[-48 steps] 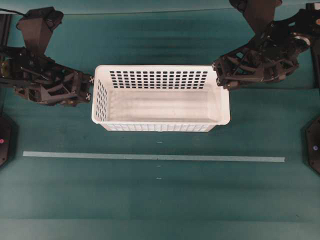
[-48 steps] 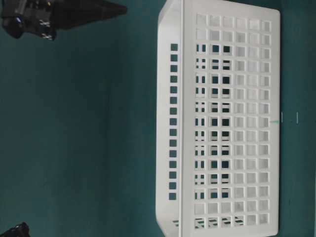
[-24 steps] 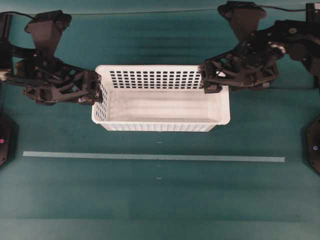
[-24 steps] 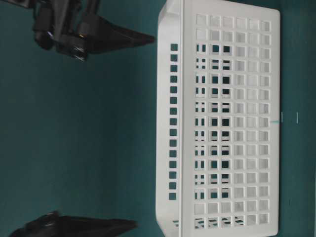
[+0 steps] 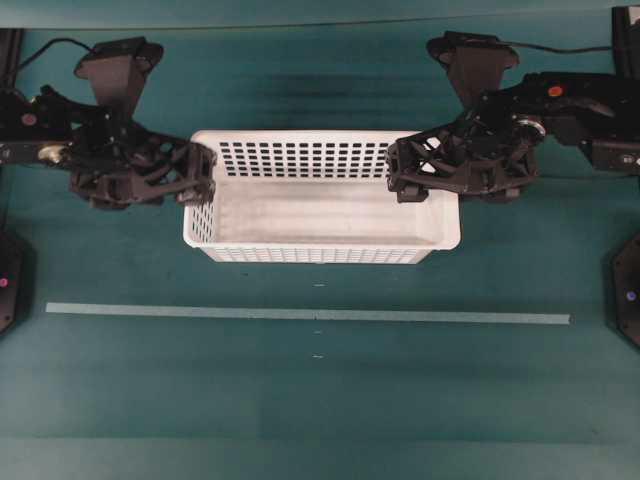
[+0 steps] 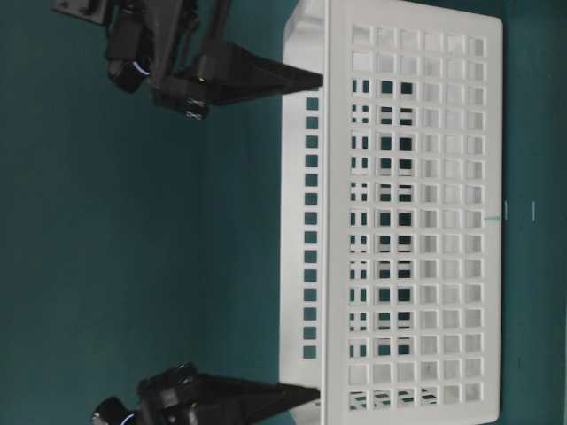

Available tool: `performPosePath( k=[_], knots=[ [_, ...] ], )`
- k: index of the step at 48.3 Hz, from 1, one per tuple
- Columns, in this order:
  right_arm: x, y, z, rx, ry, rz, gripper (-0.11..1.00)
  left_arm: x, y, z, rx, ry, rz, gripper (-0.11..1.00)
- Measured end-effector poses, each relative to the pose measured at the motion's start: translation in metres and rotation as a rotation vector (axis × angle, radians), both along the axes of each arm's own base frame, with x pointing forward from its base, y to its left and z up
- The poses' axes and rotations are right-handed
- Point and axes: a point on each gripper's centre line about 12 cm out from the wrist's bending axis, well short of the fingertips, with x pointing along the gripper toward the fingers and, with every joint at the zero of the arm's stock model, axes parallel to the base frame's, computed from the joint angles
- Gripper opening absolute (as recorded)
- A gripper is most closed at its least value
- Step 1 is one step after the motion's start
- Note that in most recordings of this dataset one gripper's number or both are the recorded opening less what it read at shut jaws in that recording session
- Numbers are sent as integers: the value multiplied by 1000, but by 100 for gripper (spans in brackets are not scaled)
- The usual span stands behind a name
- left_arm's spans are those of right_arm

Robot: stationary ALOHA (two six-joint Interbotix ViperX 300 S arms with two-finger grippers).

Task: Lift the white basket with both hands.
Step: 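Lower both grippers onto the basket end rims and close them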

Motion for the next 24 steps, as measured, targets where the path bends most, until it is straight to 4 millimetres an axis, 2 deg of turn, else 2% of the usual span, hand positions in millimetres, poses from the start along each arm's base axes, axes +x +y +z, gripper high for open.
performPosePath(
  k=[12, 24],
  knots=[
    [-2, 0, -15, 10, 27, -10, 96, 11, 7, -22, -11, 32, 11, 92],
    [-2, -1, -21, 11, 44, -36, 95, 20, 9, -33, -9, 23, 8, 92]
  ],
)
